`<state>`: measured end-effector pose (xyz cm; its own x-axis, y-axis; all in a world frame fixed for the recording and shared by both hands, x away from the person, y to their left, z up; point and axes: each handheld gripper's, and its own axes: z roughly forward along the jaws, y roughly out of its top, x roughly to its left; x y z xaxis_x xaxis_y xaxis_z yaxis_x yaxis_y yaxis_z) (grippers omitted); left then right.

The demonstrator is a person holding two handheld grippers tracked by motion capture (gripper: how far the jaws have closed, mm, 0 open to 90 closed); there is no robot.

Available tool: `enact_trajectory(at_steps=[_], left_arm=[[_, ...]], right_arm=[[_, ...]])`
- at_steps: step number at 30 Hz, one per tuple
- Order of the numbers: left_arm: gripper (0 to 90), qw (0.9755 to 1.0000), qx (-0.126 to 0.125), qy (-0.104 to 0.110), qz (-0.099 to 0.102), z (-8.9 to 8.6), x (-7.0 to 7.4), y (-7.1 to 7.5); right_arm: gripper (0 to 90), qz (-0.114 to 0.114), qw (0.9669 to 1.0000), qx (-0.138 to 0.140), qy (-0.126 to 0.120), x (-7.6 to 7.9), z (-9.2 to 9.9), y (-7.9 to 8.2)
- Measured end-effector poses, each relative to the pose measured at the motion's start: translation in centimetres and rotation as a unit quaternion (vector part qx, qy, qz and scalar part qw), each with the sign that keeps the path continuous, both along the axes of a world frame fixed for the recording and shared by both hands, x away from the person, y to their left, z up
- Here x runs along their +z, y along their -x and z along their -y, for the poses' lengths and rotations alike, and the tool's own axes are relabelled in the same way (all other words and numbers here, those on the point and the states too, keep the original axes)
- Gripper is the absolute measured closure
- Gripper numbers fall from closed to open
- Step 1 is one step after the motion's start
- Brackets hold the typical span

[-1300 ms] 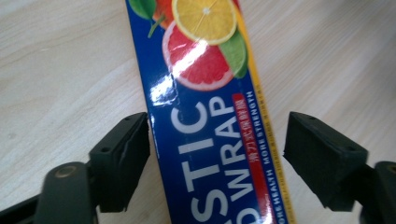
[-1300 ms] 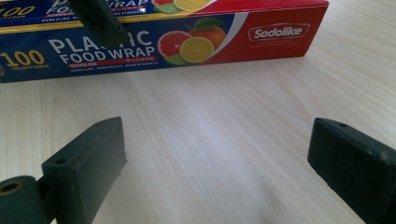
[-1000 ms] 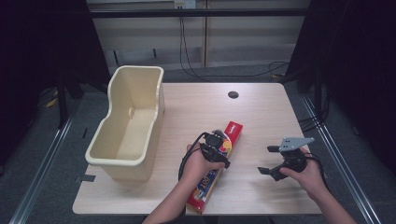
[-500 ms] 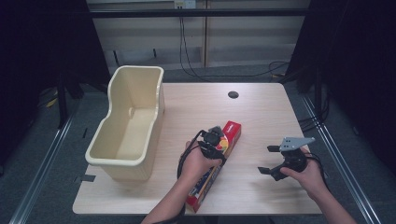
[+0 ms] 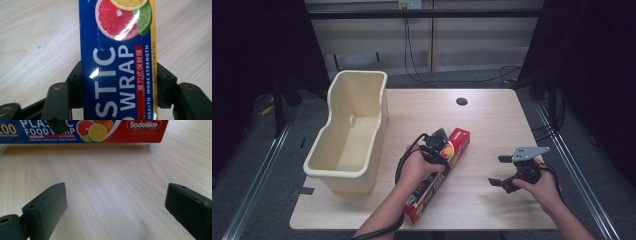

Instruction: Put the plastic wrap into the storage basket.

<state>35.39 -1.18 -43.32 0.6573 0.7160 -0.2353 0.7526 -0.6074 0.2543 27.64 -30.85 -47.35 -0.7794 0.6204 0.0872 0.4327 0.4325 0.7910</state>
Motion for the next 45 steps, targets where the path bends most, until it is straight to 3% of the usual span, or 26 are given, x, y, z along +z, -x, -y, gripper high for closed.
enact_trajectory(at_steps=[8,23,28,32,45], left_arm=[[40.6,0.9999,-0.001,-0.009,-0.005,-0.8,2.5,-0.5],[40.6,0.9997,-0.004,-0.024,-0.009,-2.0,5.4,-0.9],[40.6,0.9997,-0.002,-0.014,-0.018,-2.6,6.2,-1.2],[40.6,0.9996,-0.001,-0.027,-0.014,-2.6,6.9,-1.3],[40.7,0.9996,0.008,-0.005,-0.028,-3.7,8.9,-1.7]], right_arm=[[3.6,0.002,1.0,0.001,0.0,0.0,0.0,-0.1],[3.5,0.001,1.0,0.006,0.0,0.0,0.0,-0.2],[3.5,0.001,1.0,0.005,-0.002,-0.1,-0.2,-0.3],[3.5,0.002,1.0,0.006,0.003,-0.1,-0.2,-0.3],[3.6,0.002,1.0,0.007,-0.001,-0.1,-0.1,-0.3]])
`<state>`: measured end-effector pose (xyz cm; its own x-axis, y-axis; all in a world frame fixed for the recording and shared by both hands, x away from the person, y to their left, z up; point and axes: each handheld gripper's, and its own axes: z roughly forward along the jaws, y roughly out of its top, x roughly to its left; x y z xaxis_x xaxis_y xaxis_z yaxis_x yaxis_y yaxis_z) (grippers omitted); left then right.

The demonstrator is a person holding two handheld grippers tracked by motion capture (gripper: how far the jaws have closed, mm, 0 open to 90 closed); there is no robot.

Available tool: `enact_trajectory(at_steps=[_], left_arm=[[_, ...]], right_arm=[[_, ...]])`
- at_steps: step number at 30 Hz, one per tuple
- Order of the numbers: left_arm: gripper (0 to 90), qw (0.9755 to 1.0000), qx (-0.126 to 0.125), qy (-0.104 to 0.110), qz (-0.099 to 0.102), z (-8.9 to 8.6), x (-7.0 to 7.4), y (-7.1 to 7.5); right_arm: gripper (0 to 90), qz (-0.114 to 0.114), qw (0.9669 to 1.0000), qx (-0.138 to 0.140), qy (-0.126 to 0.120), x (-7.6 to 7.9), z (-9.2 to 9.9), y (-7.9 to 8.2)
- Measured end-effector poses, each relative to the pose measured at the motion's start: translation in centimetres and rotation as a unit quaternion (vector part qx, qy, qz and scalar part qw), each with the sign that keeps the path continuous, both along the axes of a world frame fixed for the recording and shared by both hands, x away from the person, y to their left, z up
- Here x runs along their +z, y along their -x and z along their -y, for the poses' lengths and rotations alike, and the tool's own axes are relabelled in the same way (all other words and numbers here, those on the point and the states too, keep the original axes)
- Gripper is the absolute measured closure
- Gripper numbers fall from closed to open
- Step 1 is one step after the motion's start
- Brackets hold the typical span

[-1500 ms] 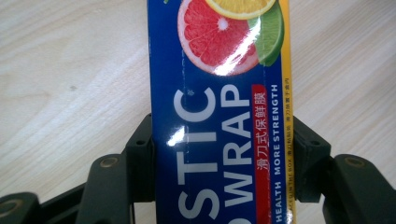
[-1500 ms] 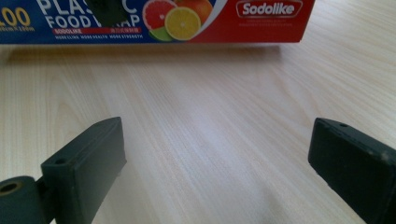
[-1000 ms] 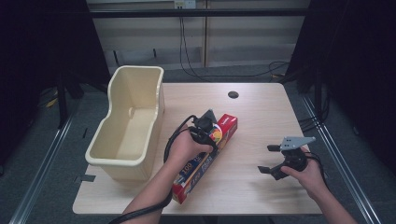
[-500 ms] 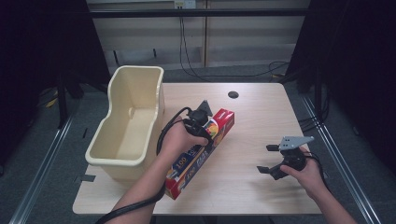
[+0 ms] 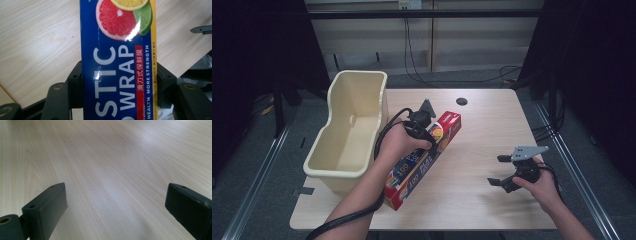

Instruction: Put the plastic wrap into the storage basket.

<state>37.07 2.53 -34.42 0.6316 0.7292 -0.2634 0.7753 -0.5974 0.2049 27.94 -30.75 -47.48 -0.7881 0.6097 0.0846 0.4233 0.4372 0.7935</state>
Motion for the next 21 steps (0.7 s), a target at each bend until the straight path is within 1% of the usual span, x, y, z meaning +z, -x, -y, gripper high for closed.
enact_trajectory(at_steps=[2,3,6,9,10,11,13,15,17,18,21], left_arm=[[40.7,1.0,0.001,-0.005,0.002,-0.2,0.6,0.0],[40.7,1.0,0.001,-0.005,0.002,-0.2,0.6,0.0],[40.7,1.0,0.007,0.0,0.001,-0.6,1.2,-0.1],[40.7,0.9999,0.012,-0.003,0.0,-1.0,1.7,-0.3],[40.7,0.9999,0.014,-0.005,0.001,-1.1,1.9,-0.3],[40.7,0.9998,0.017,-0.005,0.004,-1.2,2.1,-0.3],[40.7,0.9998,0.017,-0.002,0.005,-1.4,2.4,-0.4],[40.8,0.9998,0.021,0.0,0.001,-1.6,2.7,-0.5],[40.8,0.9998,0.019,0.002,0.004,-1.7,2.9,-0.6],[40.8,0.9997,0.024,0.003,0.003,-1.8,3.2,-0.6],[40.8,0.9997,0.023,0.001,0.005,-1.9,3.5,-0.6]], right_arm=[[3.7,0.001,1.0,0.0,0.0,0.0,0.0,0.0],[3.7,0.001,1.0,0.0,0.0,0.0,0.0,0.0],[3.7,-0.001,1.0,0.0,0.0,-0.1,0.0,0.0],[3.7,-0.001,1.0,0.001,0.001,-0.1,0.0,0.1],[3.8,0.002,1.0,-0.002,0.002,0.0,0.1,0.2],[3.8,0.002,1.0,-0.002,0.002,0.0,0.1,0.2],[3.8,0.0,1.0,-0.004,0.001,-0.1,0.2,0.3],[3.8,-0.001,1.0,-0.004,0.001,-0.1,0.3,0.3],[3.9,-0.002,1.0,-0.003,0.0,-0.1,0.3,0.3],[3.9,-0.002,1.0,-0.005,0.0,-0.1,0.3,0.4],[3.9,-0.001,1.0,-0.003,0.001,0.0,0.3,0.4]])
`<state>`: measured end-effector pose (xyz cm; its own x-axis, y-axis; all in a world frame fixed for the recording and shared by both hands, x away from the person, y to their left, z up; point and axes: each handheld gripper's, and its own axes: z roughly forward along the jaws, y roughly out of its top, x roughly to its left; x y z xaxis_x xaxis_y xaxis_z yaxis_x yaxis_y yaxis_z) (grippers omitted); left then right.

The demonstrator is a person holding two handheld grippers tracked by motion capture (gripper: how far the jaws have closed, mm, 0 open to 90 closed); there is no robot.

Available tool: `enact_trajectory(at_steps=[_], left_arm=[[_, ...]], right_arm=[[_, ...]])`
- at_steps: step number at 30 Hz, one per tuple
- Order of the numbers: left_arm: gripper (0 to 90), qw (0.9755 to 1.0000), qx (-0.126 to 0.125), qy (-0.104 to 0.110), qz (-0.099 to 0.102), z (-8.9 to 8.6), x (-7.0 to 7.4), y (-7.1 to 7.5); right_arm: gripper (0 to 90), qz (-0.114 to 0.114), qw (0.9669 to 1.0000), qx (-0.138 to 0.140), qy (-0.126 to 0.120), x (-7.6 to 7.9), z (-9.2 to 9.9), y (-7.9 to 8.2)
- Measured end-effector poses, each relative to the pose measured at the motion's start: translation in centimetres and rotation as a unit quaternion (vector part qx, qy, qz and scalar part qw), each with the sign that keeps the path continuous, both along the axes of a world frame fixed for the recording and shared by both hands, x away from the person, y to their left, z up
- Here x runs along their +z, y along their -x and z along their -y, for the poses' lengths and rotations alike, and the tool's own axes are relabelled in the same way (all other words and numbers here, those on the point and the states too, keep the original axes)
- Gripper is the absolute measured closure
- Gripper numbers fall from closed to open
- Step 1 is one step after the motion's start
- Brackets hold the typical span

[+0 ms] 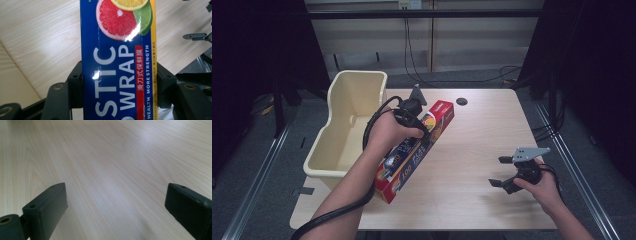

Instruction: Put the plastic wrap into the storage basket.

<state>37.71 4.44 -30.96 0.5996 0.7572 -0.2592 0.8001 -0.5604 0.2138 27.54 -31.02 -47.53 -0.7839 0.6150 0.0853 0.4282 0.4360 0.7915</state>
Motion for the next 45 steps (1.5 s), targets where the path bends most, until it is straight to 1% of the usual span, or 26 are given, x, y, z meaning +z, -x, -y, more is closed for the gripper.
enact_trajectory(at_steps=[2,3,6,7,8,10,11,17,21,23,27,29,32,33,34,35,36,37,39,42,45], left_arm=[[40.8,1.0,0.004,0.004,-0.001,-0.1,0.3,0.0],[40.8,1.0,0.002,0.004,-0.002,-0.2,0.5,-0.1],[40.8,1.0,0.006,0.002,-0.003,-0.4,0.8,-0.1],[40.8,0.9999,0.01,0.005,-0.002,-0.5,0.8,-0.1],[40.8,0.9999,0.012,0.006,-0.004,-0.6,0.9,-0.1],[40.8,0.9999,0.013,0.006,0.0,-0.8,1.1,-0.2],[40.8,0.9999,0.015,0.007,-0.002,-1.1,1.3,-0.2],[40.8,0.9997,0.025,0.002,-0.001,-1.6,1.9,-0.3],[40.8,0.9996,0.029,0.006,0.001,-2.0,2.5,-0.4],[40.8,0.9994,0.032,0.01,-0.003,-2.2,2.8,-0.4],[40.8,0.9993,0.036,0.006,-0.001,-2.8,3.4,-0.5],[40.8,0.999,0.042,0.014,-0.005,-3.1,3.5,-0.5],[40.8,0.9988,0.049,0.009,-0.001,-3.6,3.9,-0.5],[40.8,0.9985,0.053,0.011,-0.002,-3.7,4.0,-0.5],[40.8,0.9986,0.052,0.009,-0.001,-3.9,4.1,-0.6],[40.8,0.9984,0.056,0.011,0.0,-4.0,4.2,-0.6],[40.8,0.9982,0.059,0.011,0.0,-4.1,4.3,-0.6],[40.8,0.9983,0.058,0.006,0.001,-4.3,4.5,-0.6],[40.8,0.9979,0.064,0.008,0.001,-4.4,4.8,-0.5],[40.8,0.9978,0.066,0.01,0.0,-4.8,5.3,-0.6],[40.8,0.9976,0.068,0.011,0.001,-5.0,5.7,-0.5]], right_arm=[[3.9,0.0,1.0,0.001,0.0,0.0,0.0,0.0],[3.9,0.0,1.0,0.0,0.001,0.0,0.0,0.0],[4.0,0.0,1.0,0.0,0.0,0.0,0.0,0.0],[4.0,0.0,1.0,0.0,0.0,0.0,0.0,0.0],[4.0,0.0,1.0,0.0,-0.001,0.0,0.0,0.1],[4.0,0.001,1.0,-0.001,-0.001,0.0,0.0,0.0],[4.0,0.0,1.0,-0.001,-0.001,0.0,0.0,0.0],[4.0,-0.001,1.0,-0.001,-0.002,0.0,0.0,-0.1],[4.0,-0.001,1.0,-0.002,-0.002,-0.1,0.0,-0.2],[4.0,-0.001,1.0,-0.001,-0.001,-0.1,0.0,-0.2],[4.0,-0.004,1.0,0.0,-0.001,-0.1,-0.1,-0.2],[4.0,-0.003,1.0,0.001,-0.001,-0.1,-0.2,-0.3],[4.0,-0.004,1.0,0.002,0.001,-0.1,-0.2,-0.3],[4.1,-0.001,1.0,0.003,0.004,-0.1,-0.2,-0.4],[4.1,-0.002,1.0,0.003,0.002,-0.1,-0.2,-0.3],[4.1,-0.003,1.0,0.004,0.002,0.0,-0.2,-0.3],[4.1,0.0,1.0,0.002,0.003,0.0,-0.2,-0.3],[4.1,0.0,1.0,0.001,0.002,0.0,-0.2,-0.3],[4.1,0.001,1.0,0.0,0.003,0.0,-0.2,-0.3],[4.1,-0.002,1.0,0.0,0.003,0.1,-0.3,-0.3],[4.1,0.001,1.0,0.002,0.004,0.1,-0.3,-0.3]])
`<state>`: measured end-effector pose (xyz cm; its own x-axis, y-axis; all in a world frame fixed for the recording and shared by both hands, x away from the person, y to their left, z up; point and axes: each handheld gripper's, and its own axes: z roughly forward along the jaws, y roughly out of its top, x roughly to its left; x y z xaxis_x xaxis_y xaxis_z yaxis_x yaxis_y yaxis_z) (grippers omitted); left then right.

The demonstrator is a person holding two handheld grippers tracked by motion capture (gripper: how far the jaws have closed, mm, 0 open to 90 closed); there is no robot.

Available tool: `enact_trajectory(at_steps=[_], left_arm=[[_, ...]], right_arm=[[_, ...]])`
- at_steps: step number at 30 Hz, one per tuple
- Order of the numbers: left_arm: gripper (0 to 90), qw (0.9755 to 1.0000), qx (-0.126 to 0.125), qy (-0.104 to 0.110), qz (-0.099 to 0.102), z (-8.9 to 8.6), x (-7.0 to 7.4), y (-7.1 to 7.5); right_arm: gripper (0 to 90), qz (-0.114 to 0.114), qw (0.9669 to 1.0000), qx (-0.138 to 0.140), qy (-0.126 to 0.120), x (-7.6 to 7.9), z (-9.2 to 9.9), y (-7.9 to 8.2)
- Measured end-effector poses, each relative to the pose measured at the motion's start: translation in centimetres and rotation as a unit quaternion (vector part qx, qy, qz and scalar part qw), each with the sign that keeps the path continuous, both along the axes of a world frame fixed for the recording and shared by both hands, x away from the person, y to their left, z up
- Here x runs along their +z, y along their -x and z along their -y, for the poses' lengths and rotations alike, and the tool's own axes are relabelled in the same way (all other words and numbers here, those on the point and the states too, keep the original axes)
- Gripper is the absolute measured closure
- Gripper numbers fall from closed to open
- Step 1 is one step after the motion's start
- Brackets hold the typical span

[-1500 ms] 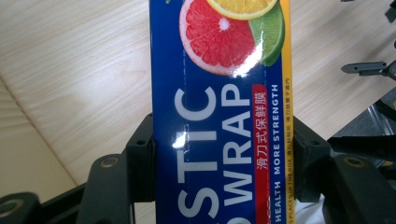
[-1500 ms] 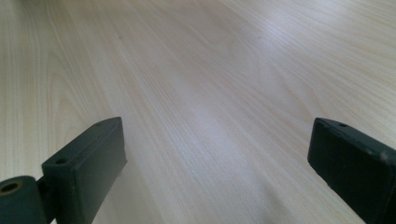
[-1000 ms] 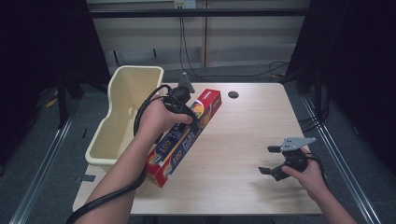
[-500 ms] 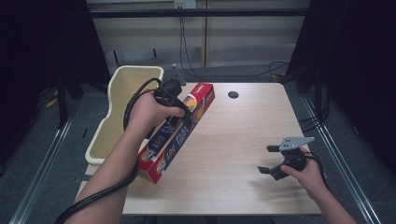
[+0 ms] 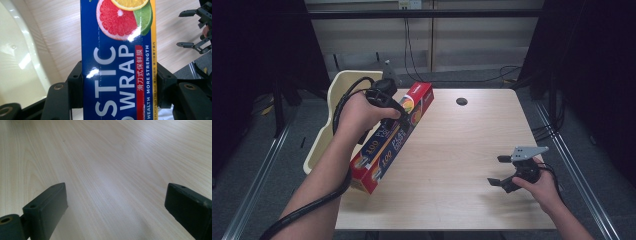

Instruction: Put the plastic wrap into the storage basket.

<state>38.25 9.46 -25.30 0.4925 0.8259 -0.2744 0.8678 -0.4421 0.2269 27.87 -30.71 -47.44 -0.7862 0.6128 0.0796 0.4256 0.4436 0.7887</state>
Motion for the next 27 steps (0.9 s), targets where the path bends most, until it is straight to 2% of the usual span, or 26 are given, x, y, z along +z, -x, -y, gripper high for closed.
enact_trajectory(at_steps=[10,15,16,25,26,27], left_arm=[[40.8,0.9999,0.015,-0.007,0.005,-1.1,1.2,-0.2],[40.8,0.9998,0.019,-0.008,0.001,-1.8,1.7,-0.2],[40.8,0.9996,0.027,-0.005,0.004,-2.0,1.8,-0.2],[40.8,0.9988,0.048,-0.007,0.007,-3.4,2.7,-0.1],[40.8,0.9989,0.045,-0.011,0.008,-3.6,2.8,-0.1],[40.8,0.9986,0.052,-0.006,0.008,-3.7,2.9,-0.1]], right_arm=[[4.1,0.002,1.0,0.0,0.001,0.0,0.0,-0.1],[4.1,0.003,1.0,0.0,0.002,0.0,0.0,-0.1],[4.1,-0.001,1.0,0.002,0.0,0.1,0.0,-0.1],[4.1,0.004,1.0,0.003,0.001,0.1,-0.1,-0.1],[4.1,0.003,1.0,0.004,0.001,0.1,-0.1,-0.1],[4.1,0.003,1.0,0.003,0.001,0.1,-0.1,-0.1]])
